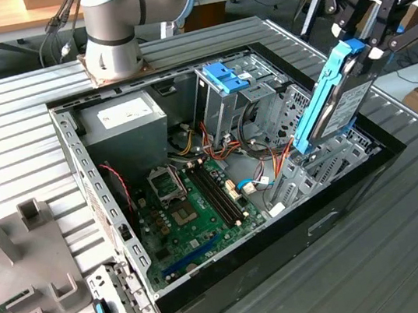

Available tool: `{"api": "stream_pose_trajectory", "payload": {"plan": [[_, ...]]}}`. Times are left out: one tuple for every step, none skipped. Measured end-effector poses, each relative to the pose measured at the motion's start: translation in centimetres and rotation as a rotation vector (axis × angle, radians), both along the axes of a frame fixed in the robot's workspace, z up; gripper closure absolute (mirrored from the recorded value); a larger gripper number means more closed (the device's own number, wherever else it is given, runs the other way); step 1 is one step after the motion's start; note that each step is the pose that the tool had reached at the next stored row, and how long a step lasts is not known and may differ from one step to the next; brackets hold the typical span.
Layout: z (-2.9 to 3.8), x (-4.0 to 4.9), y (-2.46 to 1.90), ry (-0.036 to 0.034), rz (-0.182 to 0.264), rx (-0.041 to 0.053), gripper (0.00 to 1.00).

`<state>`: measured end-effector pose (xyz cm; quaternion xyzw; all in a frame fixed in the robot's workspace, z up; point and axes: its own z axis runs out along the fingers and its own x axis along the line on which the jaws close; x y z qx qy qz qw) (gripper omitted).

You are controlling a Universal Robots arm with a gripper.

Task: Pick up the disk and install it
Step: 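Pick up the disk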

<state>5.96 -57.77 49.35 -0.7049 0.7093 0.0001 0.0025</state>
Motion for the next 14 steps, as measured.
{"api": "stream_pose_trajectory", "payload": {"plan": [[-0.09, 0.0, 0.0, 0.0, 0.001, 0.0, 0.63], [-0.3, 0.0, -0.01, 0.0, 0.004, 0.0, 0.63], [-0.58, 0.0, -0.01, 0.0, 0.005, -0.0001, 0.63], [-0.65, 0.07, 0.0, 0.0001, 0.006, -0.0003, 0.63], [-0.66, 0.17, 0.0, 0.0, 0.006, -0.0005, 0.63], [-0.76, 0.59, 0.0, 0.0, 0.005, -0.0002, 0.63], [-1.03, 0.84, 0.0, 0.0, 0.005, -0.0004, 0.63], [-1.19, 0.86, -0.01, 0.0, 0.009, -0.0002, 0.63], [-1.19, 0.88, 0.0, 0.0, 0.011, -0.0003, 0.63], [-1.22, 0.96, 0.0, 0.0, 0.016, -0.0002, 0.63], [-1.25, 1.0, 0.0, 0.0, 0.02, -0.0001, 0.63], [-1.29, 1.01, 0.0, 0.0, 0.024, -0.0002, 0.63], [-1.37, 1.01, -0.01, 0.0, 0.026, -0.0007, 0.63], [-1.56, 1.02, -0.01, 0.0, 0.026, -0.0008, 0.63]]}}
